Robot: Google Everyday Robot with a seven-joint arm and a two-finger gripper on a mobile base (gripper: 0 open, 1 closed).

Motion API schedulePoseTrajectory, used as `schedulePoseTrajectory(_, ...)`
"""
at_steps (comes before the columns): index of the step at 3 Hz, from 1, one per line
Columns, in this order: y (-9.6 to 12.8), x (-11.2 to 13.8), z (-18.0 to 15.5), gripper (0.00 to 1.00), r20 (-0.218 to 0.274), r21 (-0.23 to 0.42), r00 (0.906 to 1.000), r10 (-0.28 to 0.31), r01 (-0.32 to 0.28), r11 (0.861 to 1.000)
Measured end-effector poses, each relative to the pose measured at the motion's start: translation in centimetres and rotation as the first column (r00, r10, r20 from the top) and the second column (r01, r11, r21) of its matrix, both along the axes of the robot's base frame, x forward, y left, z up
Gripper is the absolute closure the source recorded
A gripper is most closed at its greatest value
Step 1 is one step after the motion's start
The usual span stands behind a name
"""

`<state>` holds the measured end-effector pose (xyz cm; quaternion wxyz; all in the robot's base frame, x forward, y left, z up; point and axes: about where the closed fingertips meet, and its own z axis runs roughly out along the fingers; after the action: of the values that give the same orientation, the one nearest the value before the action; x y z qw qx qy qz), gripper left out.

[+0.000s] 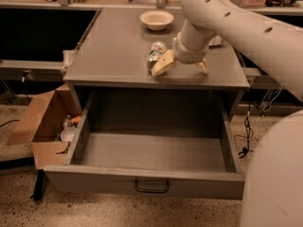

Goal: Place 7up can into top drawer

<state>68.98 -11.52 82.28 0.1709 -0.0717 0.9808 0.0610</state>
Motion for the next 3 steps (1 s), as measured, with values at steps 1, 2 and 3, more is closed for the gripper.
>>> schedulePoseTrajectory(1,-1.29,1.19,-1.16,0.00,0.026,0.038,0.9983,-0.051,0.050,0.998)
schedulePoseTrajectory(2,-1.29,1.19,-1.16,0.00,0.026,0.038,0.9983,-0.051,0.050,0.998)
schedulePoseTrajectory(3,-0.98,1.35,-0.51,0.00,0.047,0.030,0.9966,-0.068,0.066,0.997)
